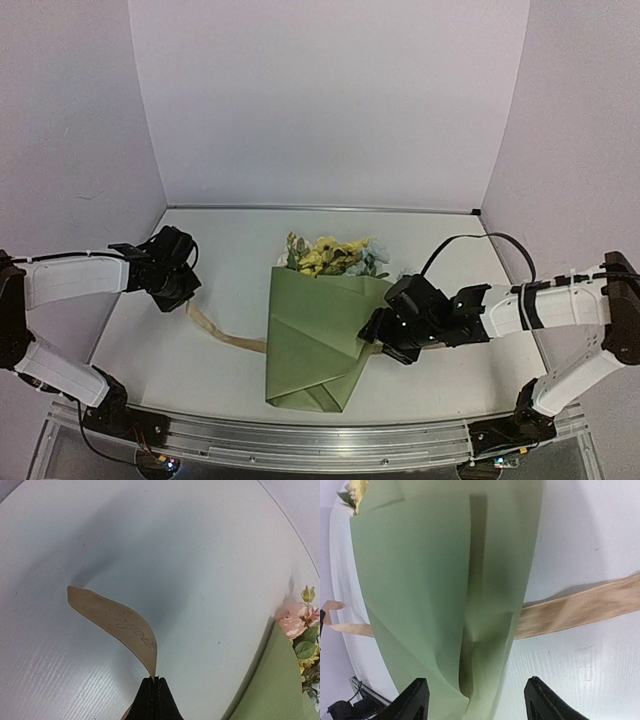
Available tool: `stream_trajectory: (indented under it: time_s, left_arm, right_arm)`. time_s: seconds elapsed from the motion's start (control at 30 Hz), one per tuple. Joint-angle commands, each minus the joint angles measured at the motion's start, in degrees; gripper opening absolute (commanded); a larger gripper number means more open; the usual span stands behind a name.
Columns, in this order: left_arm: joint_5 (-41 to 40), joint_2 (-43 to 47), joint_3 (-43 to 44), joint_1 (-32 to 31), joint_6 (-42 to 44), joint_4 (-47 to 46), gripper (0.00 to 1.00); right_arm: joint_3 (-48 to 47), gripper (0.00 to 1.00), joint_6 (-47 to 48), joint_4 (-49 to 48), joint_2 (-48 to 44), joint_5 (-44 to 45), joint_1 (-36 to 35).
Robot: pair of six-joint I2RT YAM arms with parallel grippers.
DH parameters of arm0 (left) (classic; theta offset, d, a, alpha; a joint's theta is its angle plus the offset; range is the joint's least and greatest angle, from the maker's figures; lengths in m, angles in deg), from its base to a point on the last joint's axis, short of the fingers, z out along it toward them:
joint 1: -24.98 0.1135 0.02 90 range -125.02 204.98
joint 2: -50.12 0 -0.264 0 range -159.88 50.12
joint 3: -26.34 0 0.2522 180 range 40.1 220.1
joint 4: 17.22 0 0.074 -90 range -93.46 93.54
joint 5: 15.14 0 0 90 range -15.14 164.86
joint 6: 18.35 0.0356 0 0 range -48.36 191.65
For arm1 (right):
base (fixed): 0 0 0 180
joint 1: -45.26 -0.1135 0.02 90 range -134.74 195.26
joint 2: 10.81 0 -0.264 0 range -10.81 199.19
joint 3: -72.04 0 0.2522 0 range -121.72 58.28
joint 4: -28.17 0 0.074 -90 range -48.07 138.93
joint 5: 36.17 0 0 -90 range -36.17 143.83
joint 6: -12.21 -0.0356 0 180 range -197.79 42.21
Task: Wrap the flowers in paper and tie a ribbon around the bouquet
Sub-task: Pick up the right side of the ribbon from the center of the board.
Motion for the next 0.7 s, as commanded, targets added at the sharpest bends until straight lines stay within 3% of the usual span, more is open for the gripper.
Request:
stream_trajectory:
  time_s: [0.0, 0.33, 0.67]
  left_arm:
    - [2.8, 1.07, 4.18, -2.23, 6.2, -3.15, 0.0]
    - [10.35, -1.32, 6.69, -6.41, 10.57, -6.4, 0.0]
    - [13.15, 0.06, 7.15, -6.6, 12.95, -6.7, 0.0]
  right_arm:
    - [0.67, 0.7, 1.05, 7.44, -4.75, 6.93, 2.23]
    - [10.59, 0.71, -4.39, 21.96, -21.07, 18.39, 19.31]
    - [11.31, 0.69, -6.34, 26.13, -20.57, 21.49, 32.71]
